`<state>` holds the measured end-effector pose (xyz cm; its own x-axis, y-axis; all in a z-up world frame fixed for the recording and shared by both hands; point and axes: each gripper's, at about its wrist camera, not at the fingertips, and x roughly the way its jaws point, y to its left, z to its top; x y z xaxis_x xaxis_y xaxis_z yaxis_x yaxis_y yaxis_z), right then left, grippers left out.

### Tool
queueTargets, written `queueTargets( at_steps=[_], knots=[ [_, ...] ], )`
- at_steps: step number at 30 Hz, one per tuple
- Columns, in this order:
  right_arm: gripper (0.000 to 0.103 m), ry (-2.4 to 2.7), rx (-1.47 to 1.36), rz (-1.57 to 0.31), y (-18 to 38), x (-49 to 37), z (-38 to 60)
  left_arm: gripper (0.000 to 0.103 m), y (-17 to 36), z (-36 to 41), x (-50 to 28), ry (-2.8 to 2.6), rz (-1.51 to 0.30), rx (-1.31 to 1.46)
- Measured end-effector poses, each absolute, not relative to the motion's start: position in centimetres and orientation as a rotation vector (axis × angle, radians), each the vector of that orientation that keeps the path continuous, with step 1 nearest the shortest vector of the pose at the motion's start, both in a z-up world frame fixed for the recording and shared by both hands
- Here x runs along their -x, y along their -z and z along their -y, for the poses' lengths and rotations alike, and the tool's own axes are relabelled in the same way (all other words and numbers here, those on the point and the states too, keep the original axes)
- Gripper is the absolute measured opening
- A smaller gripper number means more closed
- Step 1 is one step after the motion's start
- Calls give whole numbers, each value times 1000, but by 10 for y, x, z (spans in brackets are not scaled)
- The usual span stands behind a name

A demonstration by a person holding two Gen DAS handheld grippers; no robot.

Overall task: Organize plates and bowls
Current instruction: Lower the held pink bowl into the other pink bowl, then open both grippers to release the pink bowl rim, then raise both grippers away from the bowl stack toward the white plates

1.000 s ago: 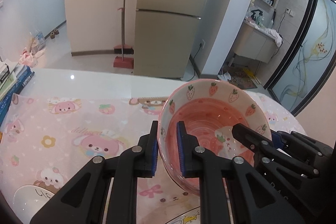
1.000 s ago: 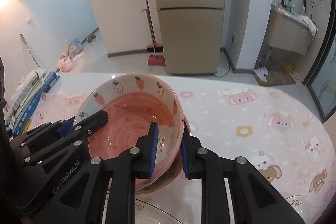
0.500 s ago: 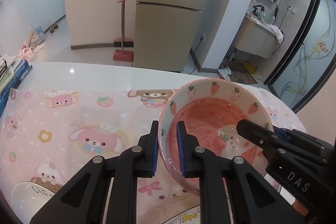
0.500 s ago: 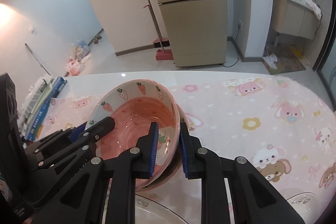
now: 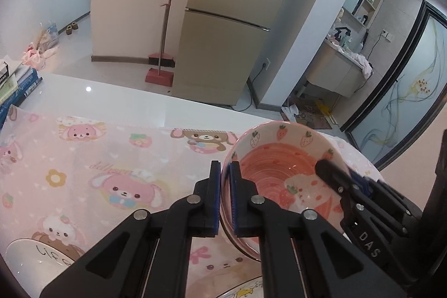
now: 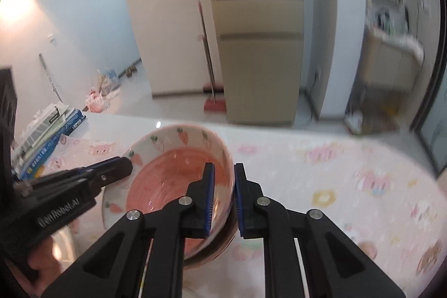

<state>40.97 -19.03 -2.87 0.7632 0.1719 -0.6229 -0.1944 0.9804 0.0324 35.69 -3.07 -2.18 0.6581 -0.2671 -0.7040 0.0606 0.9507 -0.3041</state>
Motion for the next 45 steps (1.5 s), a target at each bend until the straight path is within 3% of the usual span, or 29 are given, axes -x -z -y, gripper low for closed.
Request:
queueTargets(
  at_steps=[11, 14, 15, 16, 18, 21, 23, 25, 29, 32, 45],
  knots=[
    [11, -195, -111, -620, 14, -408, 217, 6, 10, 40, -351, 170, -777, 194],
    [12, -143, -58, -576, 4, -403, 215, 33, 2, 41, -349, 144, -770, 177],
    [16, -135, -48, -570, 2, -403, 215, 51, -2, 41, -348, 127, -755, 168],
    [19, -130, -41, -564, -1, -402, 215, 60, -7, 40, -343, 118, -715, 159],
    [45, -129, -54, -544, -8, -399, 218, 63, -16, 39, -337, 109, -674, 133],
    [76, -115, -83, -461, -24, -387, 227, 78, -29, 37, -328, 112, -611, 111],
    [87, -110, -90, -404, -34, -377, 232, 88, -39, 37, -321, 104, -553, 86],
    [91, -106, -95, -363, -44, -369, 236, 103, -50, 39, -310, 99, -475, 49],
    [92, -96, -117, -362, -59, -362, 243, 103, -64, 38, -293, 53, -356, 0],
    [103, -63, -124, -309, -71, -351, 251, 103, -71, 30, -286, 71, -325, 28],
    [103, -97, -89, -126, -154, -258, 250, 103, -142, 27, -212, 148, -134, 108]
  ],
)
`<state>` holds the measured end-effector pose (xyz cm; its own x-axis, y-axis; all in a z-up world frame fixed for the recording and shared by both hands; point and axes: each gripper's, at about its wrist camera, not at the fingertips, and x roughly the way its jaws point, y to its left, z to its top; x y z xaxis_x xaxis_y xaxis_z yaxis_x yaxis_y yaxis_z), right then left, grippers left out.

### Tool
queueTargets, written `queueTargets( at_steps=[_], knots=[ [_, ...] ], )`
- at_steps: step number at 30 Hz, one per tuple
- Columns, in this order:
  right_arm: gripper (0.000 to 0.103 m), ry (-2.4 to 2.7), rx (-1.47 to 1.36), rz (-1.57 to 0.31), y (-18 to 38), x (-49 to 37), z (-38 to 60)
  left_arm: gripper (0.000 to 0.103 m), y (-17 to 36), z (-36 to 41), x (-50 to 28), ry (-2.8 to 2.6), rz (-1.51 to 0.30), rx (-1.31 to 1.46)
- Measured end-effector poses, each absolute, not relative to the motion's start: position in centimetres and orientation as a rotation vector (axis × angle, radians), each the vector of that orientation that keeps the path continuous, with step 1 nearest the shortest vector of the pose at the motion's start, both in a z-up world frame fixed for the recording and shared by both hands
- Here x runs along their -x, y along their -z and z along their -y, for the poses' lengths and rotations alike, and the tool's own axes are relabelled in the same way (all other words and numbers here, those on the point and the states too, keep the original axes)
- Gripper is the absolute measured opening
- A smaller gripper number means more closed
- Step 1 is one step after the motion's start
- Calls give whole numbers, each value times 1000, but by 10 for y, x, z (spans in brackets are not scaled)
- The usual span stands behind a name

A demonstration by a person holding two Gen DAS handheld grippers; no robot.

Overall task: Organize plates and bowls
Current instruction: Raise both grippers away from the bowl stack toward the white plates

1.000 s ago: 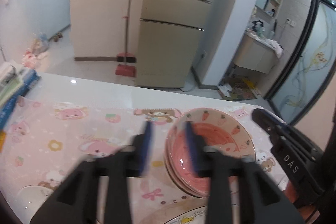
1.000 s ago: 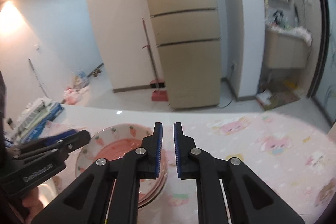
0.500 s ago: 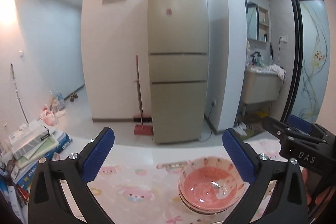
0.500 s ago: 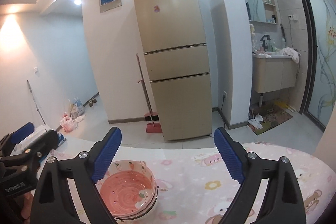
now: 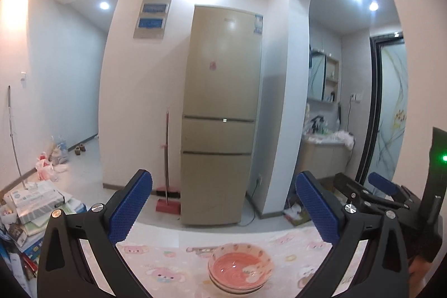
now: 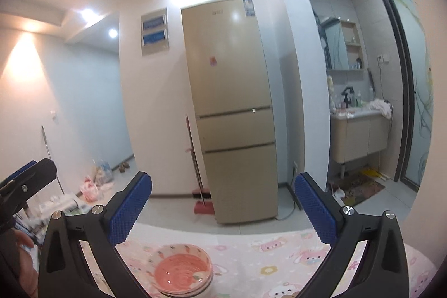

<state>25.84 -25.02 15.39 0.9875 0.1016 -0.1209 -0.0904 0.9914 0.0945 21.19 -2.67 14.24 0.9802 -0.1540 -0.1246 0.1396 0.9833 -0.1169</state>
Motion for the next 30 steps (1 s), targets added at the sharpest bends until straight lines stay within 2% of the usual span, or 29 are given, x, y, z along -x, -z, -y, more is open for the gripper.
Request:
queueTargets(
  at_steps=[6, 11, 15, 23, 30],
  knots=[
    [103, -8, 10, -23, -184, -201, 236, 103, -168, 14, -168, 102, 8, 134],
    [103, -15, 75, -33, -198, -175, 218, 103, -184, 13, -139, 111, 70, -9],
    [103, -105, 79, -42, -206, -155, 201, 103, -190, 4, -116, 45, 48, -59],
    [103, -357, -146, -156, -209, -130, 188, 103, -198, -34, -62, 10, 59, -56],
    [103, -396, -48, -163, -213, -106, 148, 103, -181, -81, -47, 37, -31, 30]
  ],
)
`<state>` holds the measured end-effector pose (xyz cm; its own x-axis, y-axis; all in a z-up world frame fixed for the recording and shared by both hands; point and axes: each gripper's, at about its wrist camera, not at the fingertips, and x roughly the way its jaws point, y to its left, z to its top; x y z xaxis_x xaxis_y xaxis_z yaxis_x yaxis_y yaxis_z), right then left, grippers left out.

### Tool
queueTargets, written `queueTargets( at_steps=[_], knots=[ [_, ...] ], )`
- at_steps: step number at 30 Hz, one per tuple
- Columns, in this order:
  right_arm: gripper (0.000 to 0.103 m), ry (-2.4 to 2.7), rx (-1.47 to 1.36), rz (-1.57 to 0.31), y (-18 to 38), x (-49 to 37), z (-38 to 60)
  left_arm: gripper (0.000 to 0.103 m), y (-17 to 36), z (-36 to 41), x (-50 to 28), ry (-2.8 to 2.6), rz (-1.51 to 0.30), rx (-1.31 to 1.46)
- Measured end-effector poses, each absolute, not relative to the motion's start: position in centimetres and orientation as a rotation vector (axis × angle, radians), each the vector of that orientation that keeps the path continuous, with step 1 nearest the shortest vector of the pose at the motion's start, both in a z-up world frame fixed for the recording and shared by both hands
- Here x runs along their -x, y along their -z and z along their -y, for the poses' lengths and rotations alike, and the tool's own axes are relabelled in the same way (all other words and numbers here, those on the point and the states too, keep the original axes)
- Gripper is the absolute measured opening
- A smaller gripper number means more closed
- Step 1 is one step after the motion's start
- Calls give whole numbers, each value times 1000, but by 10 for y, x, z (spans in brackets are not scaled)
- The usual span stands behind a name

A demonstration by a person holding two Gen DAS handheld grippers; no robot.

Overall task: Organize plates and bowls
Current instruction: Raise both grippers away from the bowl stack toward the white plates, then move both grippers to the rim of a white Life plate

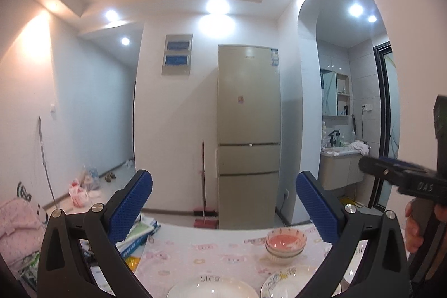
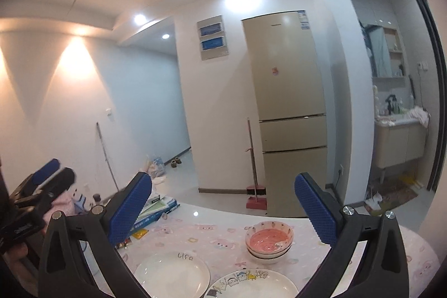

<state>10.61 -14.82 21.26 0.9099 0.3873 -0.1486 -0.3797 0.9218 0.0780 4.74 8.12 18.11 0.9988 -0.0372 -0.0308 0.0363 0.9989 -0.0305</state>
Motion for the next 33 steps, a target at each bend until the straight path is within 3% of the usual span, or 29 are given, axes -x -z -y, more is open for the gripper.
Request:
queueTargets(
  at_steps=[8, 11, 20, 26, 33],
  knots=[
    [102, -467, -24, -336, -170, -148, 89, 103, -135, -114, -62, -27, -103, 105],
    [95, -469, -7, -409, -147, -169, 71, 103, -114, -124, -68, -73, -117, 114],
    [87, -450, 11, -611, -80, -217, 53, 103, -54, -153, -95, -151, -225, 204],
    [87, -426, 30, -698, -57, -226, 47, 103, -48, -151, -98, -104, -270, 197],
    [74, -375, 60, -831, -14, -247, 34, 103, -10, -165, -113, -61, -378, 313]
  ],
)
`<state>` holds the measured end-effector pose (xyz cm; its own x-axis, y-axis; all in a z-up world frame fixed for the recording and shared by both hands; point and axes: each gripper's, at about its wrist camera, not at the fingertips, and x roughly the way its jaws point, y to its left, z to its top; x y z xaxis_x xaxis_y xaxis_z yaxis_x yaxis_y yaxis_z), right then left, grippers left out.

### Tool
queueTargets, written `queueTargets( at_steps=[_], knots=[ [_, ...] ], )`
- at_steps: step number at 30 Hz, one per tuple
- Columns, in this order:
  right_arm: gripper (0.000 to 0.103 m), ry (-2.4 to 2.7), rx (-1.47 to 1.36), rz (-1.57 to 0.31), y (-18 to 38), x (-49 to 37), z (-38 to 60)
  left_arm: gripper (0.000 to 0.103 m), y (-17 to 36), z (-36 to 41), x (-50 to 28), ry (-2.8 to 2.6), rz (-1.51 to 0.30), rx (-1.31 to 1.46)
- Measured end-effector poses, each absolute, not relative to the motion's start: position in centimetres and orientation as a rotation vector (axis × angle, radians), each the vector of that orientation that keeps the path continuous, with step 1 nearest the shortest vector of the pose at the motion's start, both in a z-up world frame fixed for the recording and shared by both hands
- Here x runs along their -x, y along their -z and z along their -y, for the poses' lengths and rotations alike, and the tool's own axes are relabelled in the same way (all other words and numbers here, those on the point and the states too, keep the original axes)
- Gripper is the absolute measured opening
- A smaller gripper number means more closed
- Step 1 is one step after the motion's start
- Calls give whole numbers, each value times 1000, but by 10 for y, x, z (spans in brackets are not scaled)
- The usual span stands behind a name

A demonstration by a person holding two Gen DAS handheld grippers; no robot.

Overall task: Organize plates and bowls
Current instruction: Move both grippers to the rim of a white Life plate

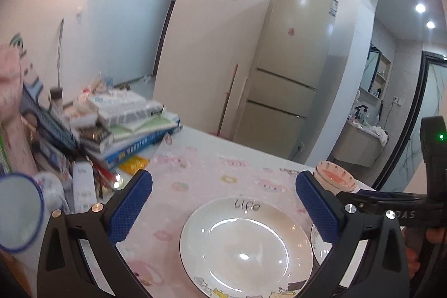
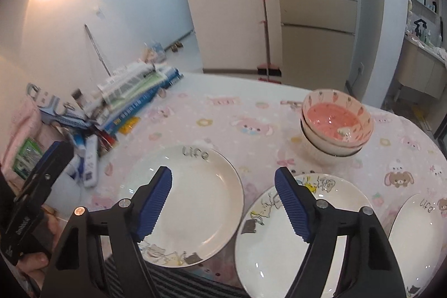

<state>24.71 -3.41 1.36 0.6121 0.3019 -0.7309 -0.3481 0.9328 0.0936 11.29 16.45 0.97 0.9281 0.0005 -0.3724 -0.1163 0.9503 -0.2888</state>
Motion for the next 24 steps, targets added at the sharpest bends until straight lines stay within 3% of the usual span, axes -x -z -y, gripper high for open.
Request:
queueTargets(
  at_steps=[18, 24],
  knots=[
    [72, -362, 84, -887, 47, -283, 15, 102, 47, -189, -135, -154, -549, 389],
    [61, -395, 63, -919, 73, -291, 12, 99, 56, -192, -142, -151, -593, 394]
  ],
)
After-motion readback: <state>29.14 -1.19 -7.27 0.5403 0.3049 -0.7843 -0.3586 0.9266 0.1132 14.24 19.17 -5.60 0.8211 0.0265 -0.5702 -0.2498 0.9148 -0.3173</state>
